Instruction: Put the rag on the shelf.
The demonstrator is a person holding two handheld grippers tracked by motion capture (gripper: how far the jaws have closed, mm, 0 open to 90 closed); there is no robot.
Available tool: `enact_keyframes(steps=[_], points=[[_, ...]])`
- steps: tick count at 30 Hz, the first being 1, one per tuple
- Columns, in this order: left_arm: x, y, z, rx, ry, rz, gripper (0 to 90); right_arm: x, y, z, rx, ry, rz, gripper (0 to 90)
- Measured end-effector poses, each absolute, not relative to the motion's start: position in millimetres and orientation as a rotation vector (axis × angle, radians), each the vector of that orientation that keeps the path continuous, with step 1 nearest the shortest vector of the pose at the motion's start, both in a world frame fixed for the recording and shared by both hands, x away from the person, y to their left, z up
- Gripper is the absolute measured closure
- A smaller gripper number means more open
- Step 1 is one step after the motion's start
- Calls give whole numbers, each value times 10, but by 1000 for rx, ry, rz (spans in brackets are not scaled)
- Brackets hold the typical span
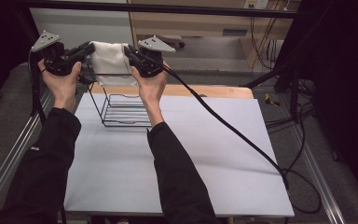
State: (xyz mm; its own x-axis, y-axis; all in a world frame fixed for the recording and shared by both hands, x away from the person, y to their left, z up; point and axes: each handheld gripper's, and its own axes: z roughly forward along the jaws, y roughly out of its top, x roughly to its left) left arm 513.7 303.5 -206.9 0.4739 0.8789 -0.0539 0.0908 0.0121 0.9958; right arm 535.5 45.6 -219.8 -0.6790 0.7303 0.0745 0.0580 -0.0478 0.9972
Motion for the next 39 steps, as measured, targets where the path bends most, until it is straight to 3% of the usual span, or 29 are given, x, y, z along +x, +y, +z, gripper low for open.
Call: enact_keyframes(steps=[39], points=[[4620,3105,-2313,1528,864,708,800,4895,355,-2392,727,1866,1726,826]])
